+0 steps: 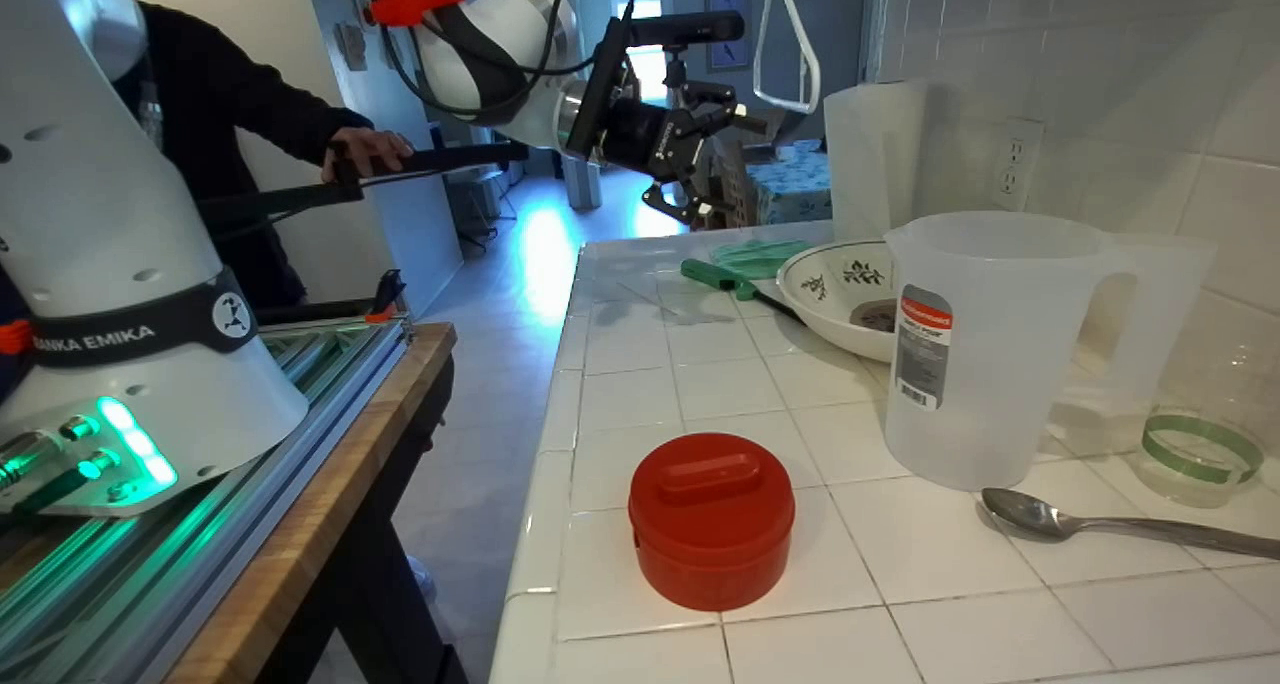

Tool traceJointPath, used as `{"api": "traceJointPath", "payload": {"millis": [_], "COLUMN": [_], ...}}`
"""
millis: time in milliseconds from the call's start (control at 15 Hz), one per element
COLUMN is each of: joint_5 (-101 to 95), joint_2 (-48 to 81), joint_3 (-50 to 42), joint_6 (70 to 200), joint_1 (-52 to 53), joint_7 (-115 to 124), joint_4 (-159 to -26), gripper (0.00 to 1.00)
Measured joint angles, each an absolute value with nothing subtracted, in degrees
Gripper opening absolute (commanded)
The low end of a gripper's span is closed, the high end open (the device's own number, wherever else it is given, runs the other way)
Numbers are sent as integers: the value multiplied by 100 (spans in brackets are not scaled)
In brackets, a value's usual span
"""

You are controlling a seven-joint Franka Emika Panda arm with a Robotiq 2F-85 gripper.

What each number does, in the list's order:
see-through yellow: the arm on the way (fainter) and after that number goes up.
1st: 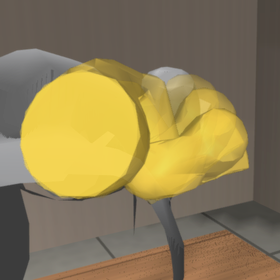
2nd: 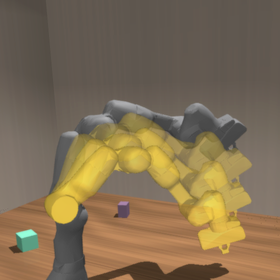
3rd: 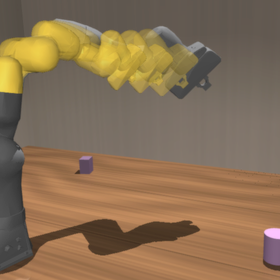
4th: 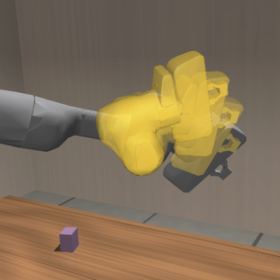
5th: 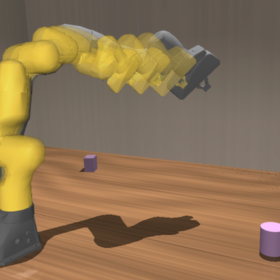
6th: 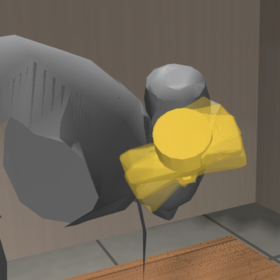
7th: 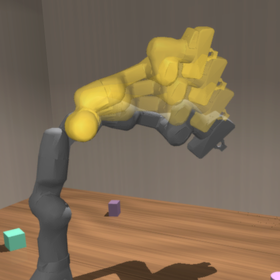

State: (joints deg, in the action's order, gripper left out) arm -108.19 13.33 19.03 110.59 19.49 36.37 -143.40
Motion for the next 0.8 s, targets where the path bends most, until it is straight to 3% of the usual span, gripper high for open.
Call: {"api": "traceJointPath", "payload": {"millis": [800], "joint_5": [-11276], "joint_2": [1757], "joint_3": [1883], "joint_6": [11267], "joint_1": [1616], "joint_7": [5119], "joint_4": [-14342], "gripper": [100]}}
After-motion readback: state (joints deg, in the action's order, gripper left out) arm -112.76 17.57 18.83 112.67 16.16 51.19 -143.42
